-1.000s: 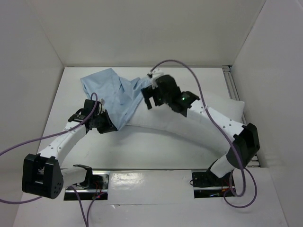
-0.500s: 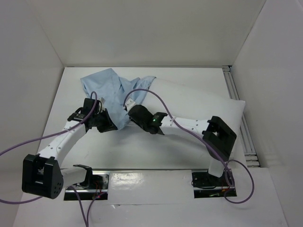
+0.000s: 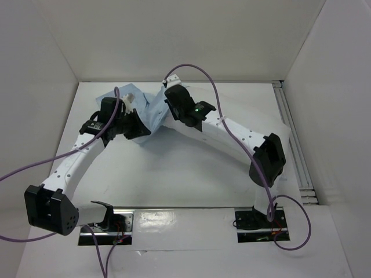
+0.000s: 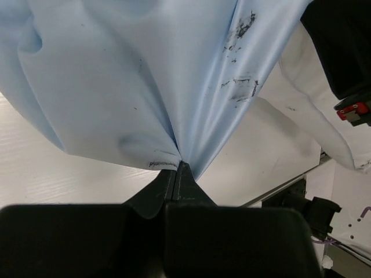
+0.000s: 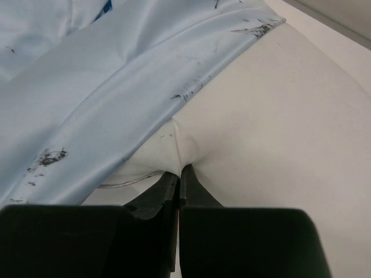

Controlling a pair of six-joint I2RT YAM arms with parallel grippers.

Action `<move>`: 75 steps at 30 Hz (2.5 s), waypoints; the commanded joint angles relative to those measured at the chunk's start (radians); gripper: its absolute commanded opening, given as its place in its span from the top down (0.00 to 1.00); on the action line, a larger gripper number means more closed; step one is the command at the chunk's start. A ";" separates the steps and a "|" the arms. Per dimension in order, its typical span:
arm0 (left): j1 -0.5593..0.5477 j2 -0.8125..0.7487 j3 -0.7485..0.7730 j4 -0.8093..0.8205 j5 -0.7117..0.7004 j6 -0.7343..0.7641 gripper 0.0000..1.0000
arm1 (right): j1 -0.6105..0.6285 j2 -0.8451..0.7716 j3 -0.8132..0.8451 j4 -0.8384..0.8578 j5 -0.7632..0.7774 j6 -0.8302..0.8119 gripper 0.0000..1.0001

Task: Put the pillow into the pillowcase

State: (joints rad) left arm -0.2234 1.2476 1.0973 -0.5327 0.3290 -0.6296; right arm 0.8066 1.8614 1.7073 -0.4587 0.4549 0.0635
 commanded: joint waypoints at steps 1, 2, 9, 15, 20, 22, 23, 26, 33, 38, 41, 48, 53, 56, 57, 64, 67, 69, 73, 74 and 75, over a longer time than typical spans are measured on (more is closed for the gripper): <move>-0.028 0.024 0.042 -0.145 0.024 0.057 1.00 | -0.017 -0.048 0.115 0.023 0.010 0.027 1.00; -0.028 0.033 0.042 -0.157 0.012 0.070 1.00 | -0.026 -0.048 0.129 0.008 0.010 0.027 1.00; -0.047 0.053 0.119 -0.180 0.073 0.114 1.00 | -0.026 -0.002 0.160 -0.001 -0.073 0.026 1.00; -0.047 0.101 0.331 -0.211 0.290 0.113 1.00 | 0.006 0.099 0.094 0.024 -0.140 0.036 1.00; -0.047 0.154 0.458 -0.300 0.272 0.146 0.53 | 0.016 -0.010 -0.076 0.152 -0.242 0.085 1.00; -0.038 0.176 0.467 -0.328 0.211 0.156 0.33 | 0.016 -0.076 -0.178 0.219 -0.278 0.085 1.00; -0.028 0.176 0.476 -0.328 0.202 0.156 0.25 | 0.016 -0.099 -0.213 0.247 -0.279 0.085 1.00; 0.024 0.194 0.477 -0.314 0.202 0.156 0.27 | 0.016 -0.175 -0.337 0.327 -0.318 0.085 1.00; 0.055 0.378 0.573 -0.254 0.068 0.111 0.30 | 0.016 -0.249 -0.477 0.428 -0.386 0.096 1.00; -0.030 0.571 0.771 -0.285 -0.103 0.108 0.26 | 0.025 -0.258 -0.486 0.428 -0.398 0.096 1.00; -0.044 0.665 0.867 -0.285 -0.114 0.108 0.26 | 0.034 -0.268 -0.506 0.440 -0.398 0.096 1.00; -0.085 0.812 0.993 -0.323 -0.067 0.139 0.32 | 0.043 -0.277 -0.515 0.440 -0.398 0.096 1.00; -0.085 0.875 1.088 -0.323 0.037 0.139 1.00 | 0.062 -0.287 -0.515 0.431 -0.398 0.096 1.00; -0.085 0.866 1.110 -0.290 0.114 0.139 1.00 | 0.094 -0.306 -0.515 0.431 -0.398 0.096 1.00; -0.085 0.866 1.110 -0.262 0.136 0.139 1.00 | 0.104 -0.306 -0.515 0.431 -0.388 0.087 1.00; -0.103 0.878 1.156 -0.202 0.326 0.096 1.00 | 0.247 -0.306 -0.515 0.463 -0.337 0.087 1.00; -0.125 0.907 1.214 -0.171 0.411 0.042 1.00 | 0.302 -0.280 -0.515 0.474 -0.303 0.064 1.00; -0.135 0.908 1.214 -0.112 0.450 0.010 1.00 | 0.312 -0.271 -0.503 0.462 -0.291 0.064 1.00; -0.136 0.917 1.204 -0.096 0.486 0.007 1.00 | 0.322 -0.255 -0.470 0.442 -0.173 0.064 1.00; -0.136 0.917 1.187 -0.108 0.460 0.016 1.00 | 0.322 -0.255 -0.457 0.408 -0.141 0.064 1.00; -0.136 0.941 1.176 -0.118 0.459 0.033 1.00 | 0.322 -0.255 -0.443 0.391 -0.112 0.064 0.73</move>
State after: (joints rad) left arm -0.3542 2.1544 2.2650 -0.7334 0.7353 -0.5842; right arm 1.1076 1.6115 1.1927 -0.0944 0.2668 0.1246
